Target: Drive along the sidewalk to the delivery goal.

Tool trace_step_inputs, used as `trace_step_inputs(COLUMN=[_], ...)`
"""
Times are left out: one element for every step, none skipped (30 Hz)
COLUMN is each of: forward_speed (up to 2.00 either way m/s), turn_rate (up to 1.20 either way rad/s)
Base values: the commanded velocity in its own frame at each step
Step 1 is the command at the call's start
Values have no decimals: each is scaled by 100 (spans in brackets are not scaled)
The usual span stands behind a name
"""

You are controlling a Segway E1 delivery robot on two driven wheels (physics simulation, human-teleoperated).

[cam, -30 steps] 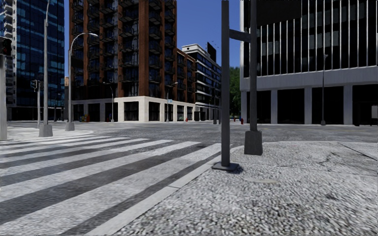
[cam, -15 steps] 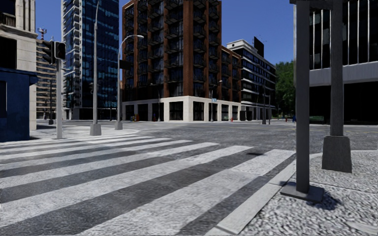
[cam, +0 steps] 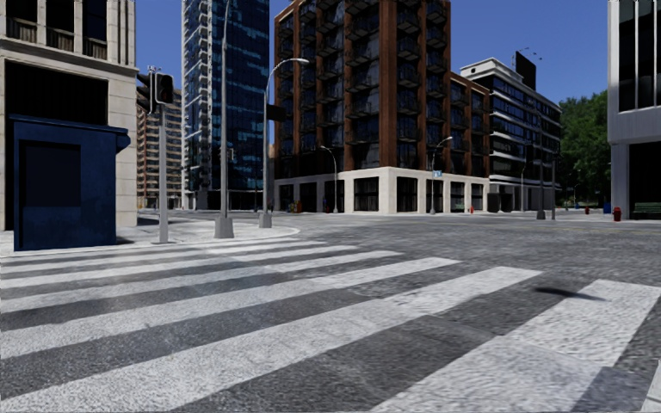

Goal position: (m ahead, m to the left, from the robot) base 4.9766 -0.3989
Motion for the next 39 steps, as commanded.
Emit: trace_step_inputs(forward_speed=[145, 145, 145, 145, 145, 145, 145, 145, 145, 144, 143, 143, 143, 141, 140, 140, 140, 140, 140, 140, 140, 140, 140, 140, 140, 140, 140, 140, 140, 140, 140, 140, 140, 140, 140, 140, 140, 140, 140], turn_rate=[0, 0, 0, 0, 0, 0, 0, 0, 0, 0, 0, 0, 0, 0, 0, 0, 0, 0, 0, 0, 0, 0, 0, 0, 0, -18, -28, -28, -31, -31, -31, -32, -33, -33, -36, -36, -36, -36, -36])
